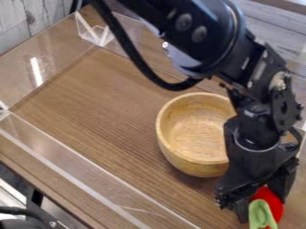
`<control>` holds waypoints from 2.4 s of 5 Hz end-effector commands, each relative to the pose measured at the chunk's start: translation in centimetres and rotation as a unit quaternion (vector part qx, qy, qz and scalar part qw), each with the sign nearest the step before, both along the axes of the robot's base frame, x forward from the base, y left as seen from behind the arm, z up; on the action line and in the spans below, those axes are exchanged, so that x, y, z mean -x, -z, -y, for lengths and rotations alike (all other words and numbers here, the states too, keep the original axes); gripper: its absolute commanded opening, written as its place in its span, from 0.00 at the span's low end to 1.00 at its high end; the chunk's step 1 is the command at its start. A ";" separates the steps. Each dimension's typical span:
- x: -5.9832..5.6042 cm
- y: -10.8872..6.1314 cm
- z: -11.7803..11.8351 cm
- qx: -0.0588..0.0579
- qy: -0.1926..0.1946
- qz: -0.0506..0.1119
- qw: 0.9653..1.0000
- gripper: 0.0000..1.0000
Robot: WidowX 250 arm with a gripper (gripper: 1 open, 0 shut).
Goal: Move the red object to the left side of the table
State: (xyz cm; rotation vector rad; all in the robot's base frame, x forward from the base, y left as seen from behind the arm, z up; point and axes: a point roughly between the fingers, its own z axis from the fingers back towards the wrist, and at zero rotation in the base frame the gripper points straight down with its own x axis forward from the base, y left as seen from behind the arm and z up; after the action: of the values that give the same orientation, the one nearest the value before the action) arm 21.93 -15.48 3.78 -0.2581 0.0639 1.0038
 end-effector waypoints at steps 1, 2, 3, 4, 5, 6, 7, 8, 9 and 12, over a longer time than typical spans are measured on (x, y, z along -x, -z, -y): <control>-0.6 -0.5 0.1 0.008 0.017 0.014 1.000 1.00; -0.3 -0.3 -0.3 0.005 0.011 0.014 1.000 1.00; -0.7 -1.1 -0.9 0.001 0.008 0.013 1.000 0.00; -1.0 -2.3 -1.5 -0.002 0.006 0.015 1.000 0.00; -1.5 -3.5 -1.8 0.001 0.057 0.022 0.998 0.00; -2.0 -5.1 -2.3 0.005 0.106 0.030 0.994 0.00; -2.7 -8.9 -3.0 0.005 0.110 0.043 0.993 0.00; -3.6 -12.4 -4.8 -0.003 0.104 0.053 0.993 0.00; -4.8 -15.2 -7.1 0.000 0.103 0.060 0.993 0.00; -3.7 -16.3 -5.2 0.004 0.116 0.058 0.992 0.00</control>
State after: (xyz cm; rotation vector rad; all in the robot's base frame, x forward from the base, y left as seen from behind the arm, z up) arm 25.66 -10.21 18.84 -0.2807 0.0315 0.7671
